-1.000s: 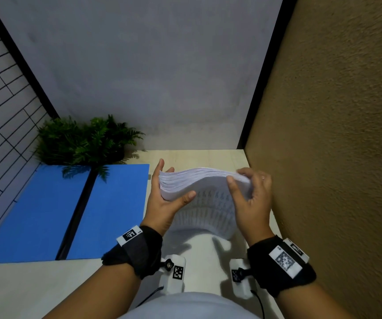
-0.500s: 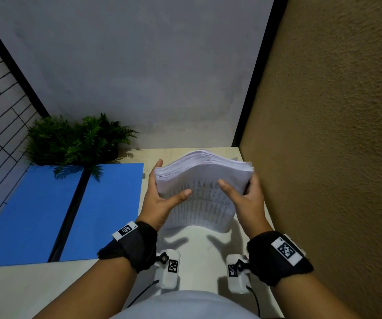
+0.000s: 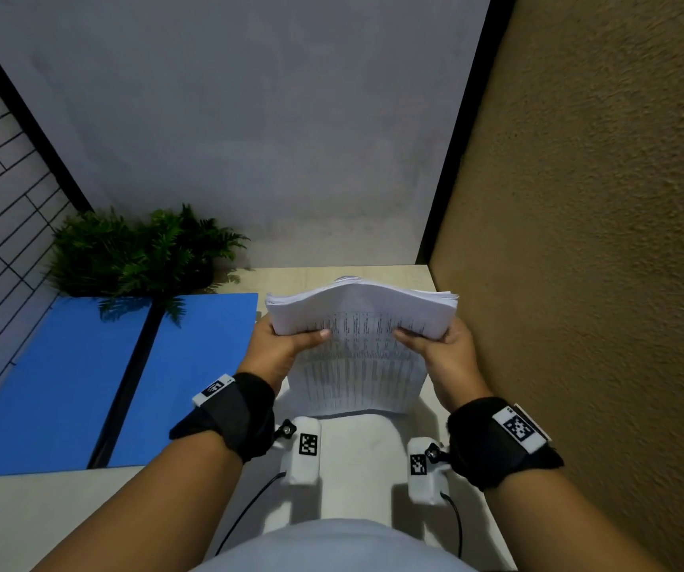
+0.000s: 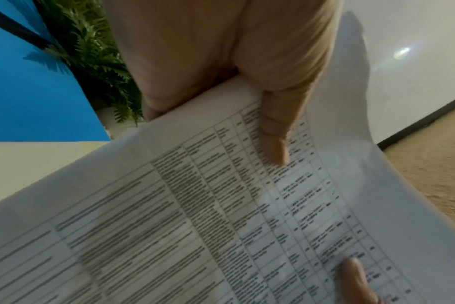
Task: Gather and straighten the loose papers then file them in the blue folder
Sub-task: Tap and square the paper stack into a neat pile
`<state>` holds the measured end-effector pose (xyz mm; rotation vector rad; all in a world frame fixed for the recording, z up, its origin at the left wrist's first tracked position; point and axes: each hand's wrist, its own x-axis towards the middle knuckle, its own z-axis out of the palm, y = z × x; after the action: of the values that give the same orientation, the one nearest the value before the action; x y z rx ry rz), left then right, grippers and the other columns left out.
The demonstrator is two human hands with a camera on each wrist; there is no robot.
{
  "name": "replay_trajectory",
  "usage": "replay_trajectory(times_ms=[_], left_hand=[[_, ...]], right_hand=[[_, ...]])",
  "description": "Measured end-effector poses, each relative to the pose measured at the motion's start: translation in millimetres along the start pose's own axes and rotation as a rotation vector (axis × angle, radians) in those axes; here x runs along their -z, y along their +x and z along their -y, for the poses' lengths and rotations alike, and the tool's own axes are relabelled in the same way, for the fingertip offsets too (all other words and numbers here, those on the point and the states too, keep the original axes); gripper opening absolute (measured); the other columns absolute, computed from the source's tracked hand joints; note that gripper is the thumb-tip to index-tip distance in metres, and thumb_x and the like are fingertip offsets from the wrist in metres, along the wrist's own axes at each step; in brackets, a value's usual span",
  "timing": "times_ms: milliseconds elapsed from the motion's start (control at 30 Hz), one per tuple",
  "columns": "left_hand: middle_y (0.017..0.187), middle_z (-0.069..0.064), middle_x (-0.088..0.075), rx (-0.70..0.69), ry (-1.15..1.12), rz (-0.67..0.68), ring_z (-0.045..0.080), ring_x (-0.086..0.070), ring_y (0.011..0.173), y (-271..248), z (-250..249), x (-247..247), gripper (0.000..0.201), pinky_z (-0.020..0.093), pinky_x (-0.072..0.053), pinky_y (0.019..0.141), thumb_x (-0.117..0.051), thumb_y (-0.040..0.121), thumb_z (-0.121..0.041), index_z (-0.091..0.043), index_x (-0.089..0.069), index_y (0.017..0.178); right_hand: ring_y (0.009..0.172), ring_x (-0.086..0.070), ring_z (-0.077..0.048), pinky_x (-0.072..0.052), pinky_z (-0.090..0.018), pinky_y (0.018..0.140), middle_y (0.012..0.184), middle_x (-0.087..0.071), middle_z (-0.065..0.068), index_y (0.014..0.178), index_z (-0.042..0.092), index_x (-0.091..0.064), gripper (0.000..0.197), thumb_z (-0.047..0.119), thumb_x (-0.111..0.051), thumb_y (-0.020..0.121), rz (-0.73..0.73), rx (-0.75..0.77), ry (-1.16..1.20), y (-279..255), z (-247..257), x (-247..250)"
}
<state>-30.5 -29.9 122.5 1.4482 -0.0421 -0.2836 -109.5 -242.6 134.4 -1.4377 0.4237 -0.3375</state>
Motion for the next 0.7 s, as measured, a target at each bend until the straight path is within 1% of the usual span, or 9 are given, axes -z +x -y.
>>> replay_trajectory(times_ms=[100,200,233,300,400,533,600,667,700], left_hand=[[0.115,0.007,-0.066,-0.105,0.042,0.005,0.022,-0.064,0.104,-9,-6,-1,0.07,0.03,-0.054,0.08,-0.091,0.048,-0.035,-0.025,-0.06,0.111],[0.13,0.001,-0.056,-0.173,0.08,-0.009,0.015,-0.059,0.116,-20,-7,-10,0.093,0.03,-0.054,0.092,-0.09,0.047,-0.043,-0.038,-0.048,0.13],[0.135,-0.001,-0.054,-0.191,0.076,-0.007,0.013,-0.057,0.121,-24,-5,-13,0.102,0.031,-0.052,0.098,-0.09,0.048,-0.043,-0.039,-0.042,0.138],[0.143,-0.006,-0.048,-0.22,0.078,-0.022,0.012,-0.051,0.13,-28,-1,-17,0.114,0.034,-0.047,0.106,-0.09,0.05,-0.045,-0.043,-0.03,0.148],[0.154,-0.008,-0.035,-0.227,0.1,-0.04,0.009,-0.043,0.135,-30,3,-18,0.124,0.03,-0.041,0.109,-0.088,0.053,-0.049,-0.05,-0.014,0.152],[0.158,-0.01,-0.032,-0.219,0.082,0.012,0.007,-0.041,0.138,-31,7,-15,0.13,0.033,-0.041,0.112,-0.09,0.054,-0.052,-0.054,-0.005,0.153],[0.157,-0.013,-0.032,-0.218,0.09,0.024,0.002,-0.041,0.137,-32,9,-15,0.128,0.032,-0.042,0.111,-0.089,0.055,-0.052,-0.056,-0.004,0.151],[0.156,-0.017,-0.032,-0.212,0.084,0.035,-0.004,-0.042,0.134,-32,11,-15,0.125,0.027,-0.043,0.108,-0.088,0.058,-0.046,-0.057,-0.005,0.151],[0.156,-0.016,-0.034,-0.205,0.073,0.04,-0.003,-0.044,0.134,-31,12,-14,0.124,0.027,-0.043,0.108,-0.088,0.059,-0.043,-0.057,-0.006,0.151]], right_hand=[[0.11,-0.062,-0.024,-0.057,-0.044,0.09,0.116,-0.062,-0.002,0.113,0.035,-0.053,0.063,0.012,-0.088,0.066,-0.056,0.099,-0.055,-9,6,1],[0.12,-0.052,-0.01,-0.046,-0.028,0.099,0.126,-0.053,0.008,0.127,0.051,-0.036,0.088,0.022,-0.09,0.063,-0.161,0.27,-0.145,-24,12,-1],[0.121,-0.048,-0.005,-0.04,-0.021,0.102,0.13,-0.05,0.008,0.131,0.049,-0.034,0.091,0.024,-0.089,0.064,-0.194,0.359,-0.216,-30,13,-3],[0.119,-0.046,0.001,-0.039,-0.014,0.101,0.134,-0.044,0.008,0.134,0.039,-0.042,0.078,0.029,-0.086,0.07,-0.205,0.506,-0.35,-36,11,-7],[0.117,-0.042,0.01,-0.044,-0.021,0.099,0.132,-0.037,0.015,0.122,0.035,-0.058,0.051,0.042,-0.077,0.075,-0.193,0.475,-0.438,-36,7,-11],[0.113,-0.043,0.008,-0.047,-0.025,0.096,0.131,-0.041,0.01,0.111,0.032,-0.065,0.038,0.047,-0.072,0.077,-0.154,0.445,-0.415,-36,9,-12],[0.115,-0.044,0.007,-0.051,-0.029,0.095,0.128,-0.042,0.01,0.109,0.032,-0.066,0.037,0.05,-0.072,0.077,-0.136,0.449,-0.426,-35,8,-11],[0.112,-0.048,0.002,-0.054,-0.039,0.095,0.122,-0.041,0.011,0.11,0.034,-0.06,0.038,0.049,-0.071,0.078,-0.199,0.396,-0.411,-32,9,-10],[0.111,-0.047,0.003,-0.053,-0.041,0.095,0.121,-0.04,0.011,0.109,0.034,-0.058,0.037,0.048,-0.072,0.078,-0.201,0.387,-0.411,-31,9,-10]])
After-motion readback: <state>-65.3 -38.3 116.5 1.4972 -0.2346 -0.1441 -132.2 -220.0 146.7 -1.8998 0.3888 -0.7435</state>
